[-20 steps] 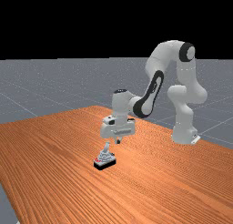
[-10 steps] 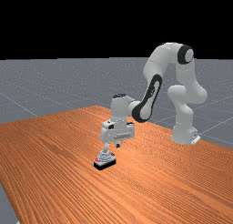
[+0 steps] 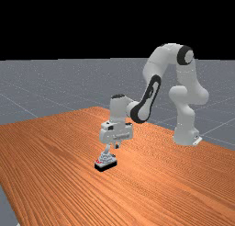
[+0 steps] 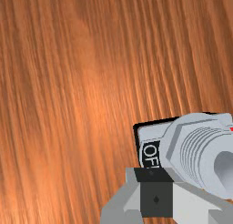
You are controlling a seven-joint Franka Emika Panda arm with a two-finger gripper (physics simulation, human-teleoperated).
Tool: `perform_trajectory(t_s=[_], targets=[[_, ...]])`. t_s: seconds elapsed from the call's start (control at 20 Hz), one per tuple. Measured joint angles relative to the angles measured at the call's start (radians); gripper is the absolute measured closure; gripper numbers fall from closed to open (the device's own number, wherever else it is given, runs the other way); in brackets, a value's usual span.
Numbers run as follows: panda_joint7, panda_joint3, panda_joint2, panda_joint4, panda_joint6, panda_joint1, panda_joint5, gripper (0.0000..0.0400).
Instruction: Turn on the trigger
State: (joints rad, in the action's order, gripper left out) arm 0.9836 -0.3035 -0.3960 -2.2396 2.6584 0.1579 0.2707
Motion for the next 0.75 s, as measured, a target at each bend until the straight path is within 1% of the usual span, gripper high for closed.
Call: perform_trajectory(t_s=[0.25,0.3,0.35,0.4,0.45,0.55,0.6,0.65,0.7,0.75], targets=[[0.014,0.008,-0.031,0.099,-0.048,-0.017,0.001,0.04],[-0.002,0.02,-0.024,0.083,0.02,-0.022,0.04,0.04],[-0.005,0.02,-0.027,0.095,0.012,-0.021,0.039,0.04],[-0.025,0.006,-0.032,0.112,-0.03,-0.01,0.019,0.04],[-0.076,-0.01,-0.029,0.111,-0.045,0.006,0.012,0.04],[-0.086,-0.012,-0.031,0.114,-0.049,0.008,0.017,0.04],[-0.066,-0.007,-0.031,0.116,-0.052,0.001,0.018,0.04],[0.013,0.028,-0.036,0.138,-0.077,-0.04,0.057,0.04],[0.024,0.019,-0.045,0.153,-0.075,-0.029,0.019,0.04],[0.028,0.023,-0.056,0.18,-0.09,-0.033,0.02,0.04]])
